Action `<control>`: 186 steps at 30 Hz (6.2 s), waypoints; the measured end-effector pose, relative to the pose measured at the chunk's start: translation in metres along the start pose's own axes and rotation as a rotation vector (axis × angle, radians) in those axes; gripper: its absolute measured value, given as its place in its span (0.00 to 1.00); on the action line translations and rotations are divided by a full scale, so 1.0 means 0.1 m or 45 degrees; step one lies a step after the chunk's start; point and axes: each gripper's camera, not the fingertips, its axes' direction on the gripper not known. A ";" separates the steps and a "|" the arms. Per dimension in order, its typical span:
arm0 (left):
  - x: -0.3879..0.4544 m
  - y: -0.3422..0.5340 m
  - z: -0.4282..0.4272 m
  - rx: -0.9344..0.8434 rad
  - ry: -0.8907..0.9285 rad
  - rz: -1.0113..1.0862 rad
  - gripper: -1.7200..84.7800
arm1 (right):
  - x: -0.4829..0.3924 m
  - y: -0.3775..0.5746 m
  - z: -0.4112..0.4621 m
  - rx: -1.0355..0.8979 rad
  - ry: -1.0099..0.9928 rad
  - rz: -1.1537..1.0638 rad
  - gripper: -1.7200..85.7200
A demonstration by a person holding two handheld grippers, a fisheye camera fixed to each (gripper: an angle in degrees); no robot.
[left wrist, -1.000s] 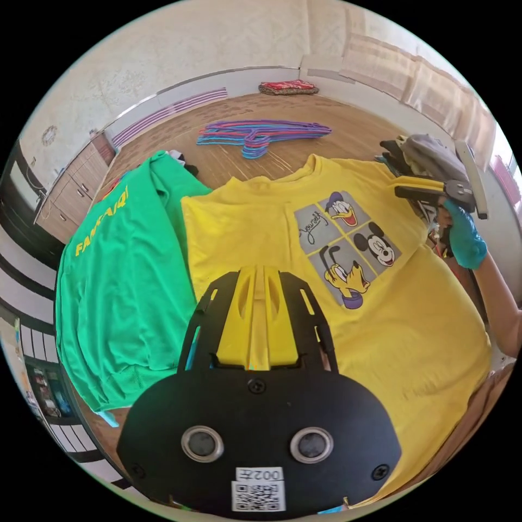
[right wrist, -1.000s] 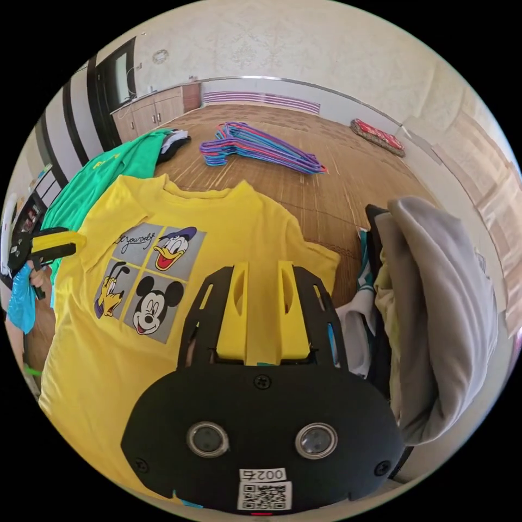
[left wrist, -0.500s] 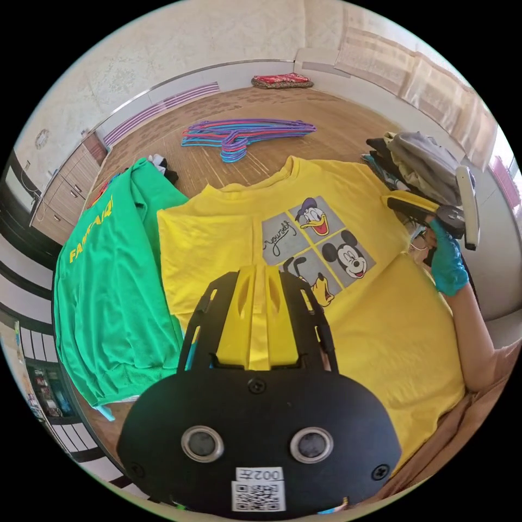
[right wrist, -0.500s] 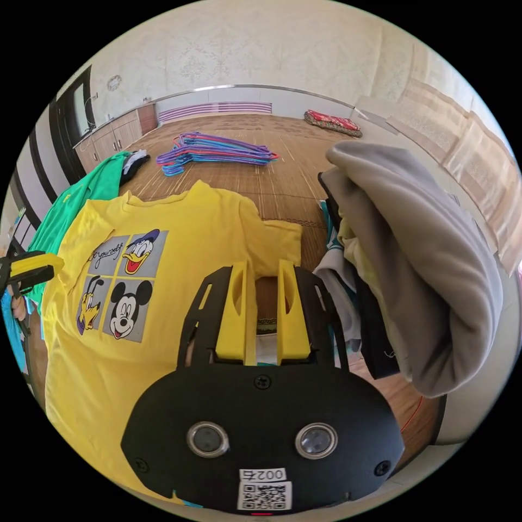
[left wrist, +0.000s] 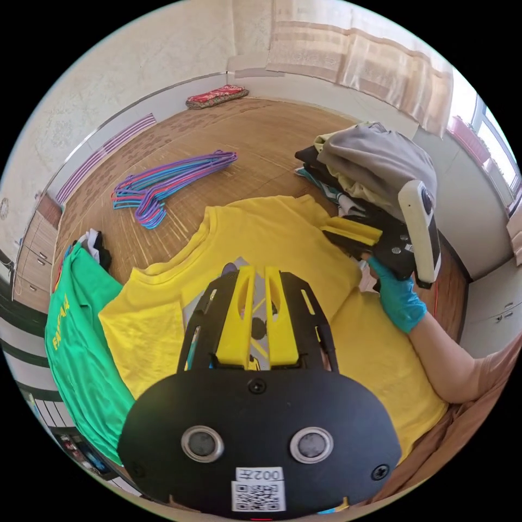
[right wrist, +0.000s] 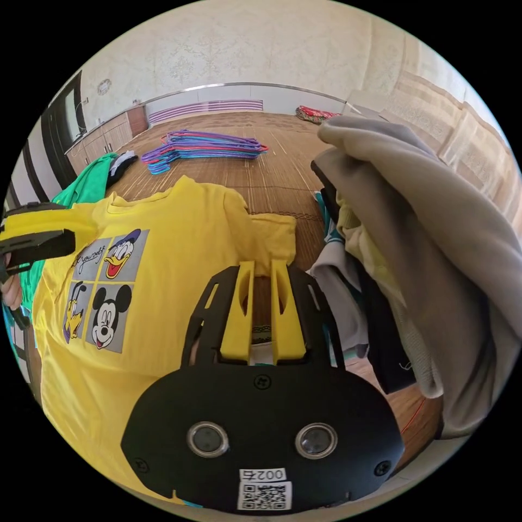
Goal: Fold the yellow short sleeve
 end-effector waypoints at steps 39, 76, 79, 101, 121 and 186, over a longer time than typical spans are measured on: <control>0.51 -0.89 -0.15 0.045 0.086 0.345 0.01 | 0.31 0.35 -0.72 0.232 -0.380 -0.577 0.01; 0.87 0.25 -0.34 0.036 -0.031 0.353 0.01 | 0.97 0.07 -0.81 0.454 -0.602 -0.382 0.01; 0.88 0.28 -0.49 0.131 -0.062 0.272 0.01 | 0.96 -0.03 -0.83 0.469 -0.560 -0.370 0.01; 0.71 1.09 -0.29 0.036 -0.062 -0.211 0.02 | 0.12 -0.62 -0.38 0.270 -0.930 -0.756 0.11; -0.03 0.24 0.35 -0.065 -0.141 -0.270 0.05 | 0.02 0.28 -0.22 0.031 -0.523 -0.879 0.13; -0.71 -3.45 1.32 -0.051 0.099 0.136 0.00 | 0.48 0.84 0.18 0.164 -0.098 -0.368 0.04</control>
